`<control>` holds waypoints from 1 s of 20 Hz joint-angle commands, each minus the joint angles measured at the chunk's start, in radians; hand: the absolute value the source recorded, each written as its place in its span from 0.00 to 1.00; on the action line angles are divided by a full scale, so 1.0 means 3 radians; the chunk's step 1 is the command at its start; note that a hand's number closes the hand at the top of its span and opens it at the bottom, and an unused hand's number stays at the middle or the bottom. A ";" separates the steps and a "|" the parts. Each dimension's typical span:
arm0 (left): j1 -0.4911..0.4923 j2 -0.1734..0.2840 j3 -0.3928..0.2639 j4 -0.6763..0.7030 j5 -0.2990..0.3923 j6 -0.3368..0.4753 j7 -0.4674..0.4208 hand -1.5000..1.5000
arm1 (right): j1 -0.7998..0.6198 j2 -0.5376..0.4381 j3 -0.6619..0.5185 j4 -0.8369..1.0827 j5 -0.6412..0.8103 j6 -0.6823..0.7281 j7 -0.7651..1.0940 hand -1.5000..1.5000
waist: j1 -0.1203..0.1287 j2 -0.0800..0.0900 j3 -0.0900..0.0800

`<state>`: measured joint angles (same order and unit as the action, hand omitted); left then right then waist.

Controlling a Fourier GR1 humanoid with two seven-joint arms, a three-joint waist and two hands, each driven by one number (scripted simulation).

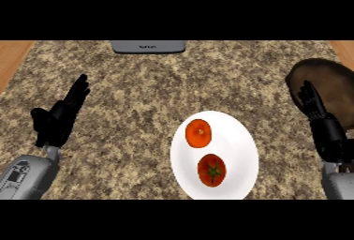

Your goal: Pick the tomato from the plate and place it in the pan

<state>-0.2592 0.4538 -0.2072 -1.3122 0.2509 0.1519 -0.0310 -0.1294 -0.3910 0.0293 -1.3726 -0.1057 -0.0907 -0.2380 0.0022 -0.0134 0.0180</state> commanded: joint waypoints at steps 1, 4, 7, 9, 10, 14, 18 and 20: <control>0.0171 -0.0081 0.0062 -0.0178 0.0025 0.0076 0.0185 0.50 | 0.0060 0.0169 0.0019 -0.0098 -0.0092 0.0096 -0.0099 1.00 | 0.0004 0.0038 -0.0059; 0.0542 -0.0379 0.0210 0.0002 0.0360 0.0290 0.0229 0.50 | 0.0312 0.0646 0.0379 -0.0591 -0.0266 0.0094 -0.0138 1.00 | 0.0012 0.0001 -0.0064; 0.0720 -0.0708 0.0190 0.0027 0.0522 0.0430 0.0296 0.50 | 0.0472 0.0406 0.0897 -0.0819 0.0534 0.0039 -0.0474 1.00 | 0.0026 -0.0027 -0.0081; 0.0877 -0.0650 0.0302 0.0090 0.0571 0.0428 0.0240 0.50 | 0.1013 0.0891 0.0679 -0.0999 0.0596 -0.0818 -0.0676 1.00 | -0.0166 -0.0036 -0.0075; 0.0906 -0.0723 0.0246 0.0017 0.0522 0.0490 0.0190 0.50 | 0.1139 0.0915 0.0795 -0.1025 0.0828 -0.0933 -0.0963 0.00 | -0.0155 -0.0036 -0.0069; 0.0926 -0.0782 0.0245 -0.0028 0.0522 0.0555 0.0215 0.50 | 0.1919 0.1259 0.1356 -0.1185 0.1317 -0.1452 -0.1482 0.00 | -0.0187 -0.0010 -0.0066; 0.0990 -0.0871 0.0155 -0.0141 0.0442 0.0625 0.0175 0.50 | 0.2408 0.1296 0.1830 -0.1131 0.1690 -0.2284 -0.1576 0.00 | -0.0106 0.0020 -0.0064; 0.1110 -0.0823 0.0169 -0.0258 0.0500 0.0527 0.0203 0.50 | 0.2589 0.1299 0.1859 -0.1213 0.1918 -0.2465 -0.1458 0.00 | -0.0050 0.0028 -0.0064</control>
<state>0.0017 0.2387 -0.1186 -1.3777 0.3948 0.3105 -0.0018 0.5275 -0.0229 0.5024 -1.7197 0.3528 -0.6691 -0.6673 -0.0291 -0.0156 0.0058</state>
